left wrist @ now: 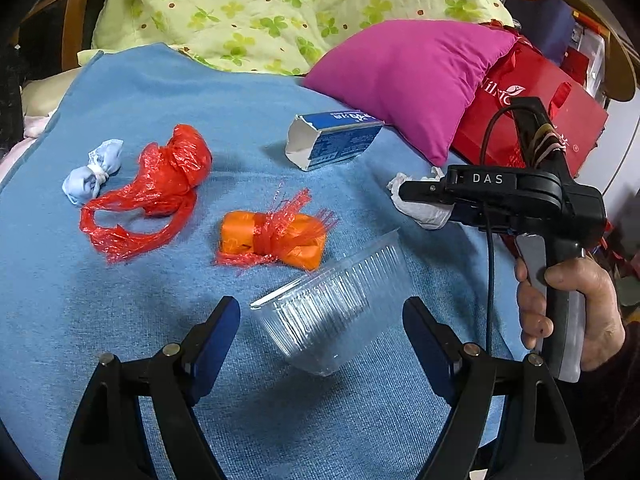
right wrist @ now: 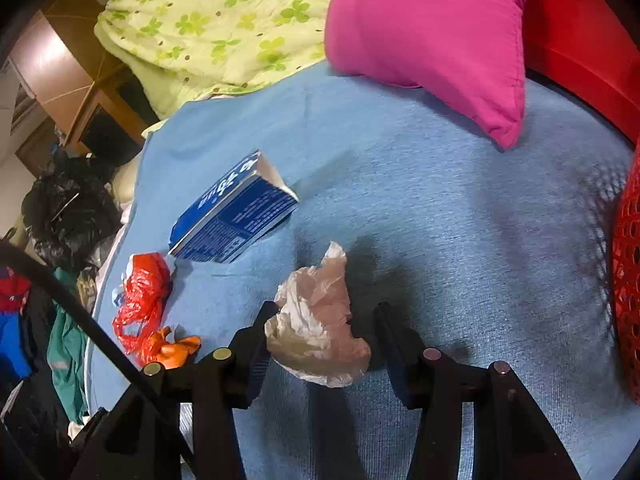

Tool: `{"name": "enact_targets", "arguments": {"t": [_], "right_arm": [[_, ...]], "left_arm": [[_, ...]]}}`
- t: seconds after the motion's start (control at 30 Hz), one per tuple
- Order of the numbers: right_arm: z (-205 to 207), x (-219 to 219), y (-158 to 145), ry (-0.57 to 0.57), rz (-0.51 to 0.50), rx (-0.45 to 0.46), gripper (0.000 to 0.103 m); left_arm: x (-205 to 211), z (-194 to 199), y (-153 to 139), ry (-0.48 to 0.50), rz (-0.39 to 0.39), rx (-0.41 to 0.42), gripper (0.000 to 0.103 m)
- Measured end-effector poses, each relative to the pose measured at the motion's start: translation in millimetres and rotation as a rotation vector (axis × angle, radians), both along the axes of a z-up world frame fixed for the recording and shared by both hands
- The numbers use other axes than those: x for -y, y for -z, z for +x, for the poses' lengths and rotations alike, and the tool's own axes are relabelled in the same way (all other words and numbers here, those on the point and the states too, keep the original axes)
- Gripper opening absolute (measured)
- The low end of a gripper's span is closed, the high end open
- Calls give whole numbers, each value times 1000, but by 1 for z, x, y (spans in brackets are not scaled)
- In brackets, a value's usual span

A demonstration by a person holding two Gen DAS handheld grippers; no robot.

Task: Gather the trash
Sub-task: 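Lift the clear tray with the left tool while the right tool holds the tissue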

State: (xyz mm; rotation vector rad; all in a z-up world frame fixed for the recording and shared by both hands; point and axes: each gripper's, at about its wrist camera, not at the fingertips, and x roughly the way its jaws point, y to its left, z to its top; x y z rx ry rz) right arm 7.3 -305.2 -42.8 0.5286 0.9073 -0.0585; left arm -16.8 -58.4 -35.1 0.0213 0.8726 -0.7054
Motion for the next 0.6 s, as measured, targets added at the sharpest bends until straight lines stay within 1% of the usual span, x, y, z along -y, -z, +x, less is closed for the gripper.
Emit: {"name": "enact_targets", "arguments": {"t": [0.03,0.13,0.23,0.27,0.3,0.33,0.43,0.53,0.6], "right_arm": [[0,-1,0,-2,-5,0,53],[-2,-1,-1,-9,-9,5,45],[-3,-1,-3,-7,-11,9,44],[-4,-1,-3,-7,-9,10,44],[-5,-1,-4,-7,-8,13,44],[-5,-1,-4,-8,-8,14,44],[-5,-1,-4,-8,-5,12,44],[-5,0,-3,-5,-1,1,44],[-5,2,-2,-1,6,-3,44]], "left_arm": [[0,0,0,0,-1,-1,84],[0,0,0,4,-11,0,80],[0,0,0,10,-17,10,72],[0,0,0,13,-20,13,68],[0,0,0,15,-23,13,68],[0,1,-1,16,-28,13,64],[-2,2,-1,34,-55,-10,58],[-1,-1,-3,69,-77,-25,56],[0,-5,-6,93,-86,-13,56]]}}
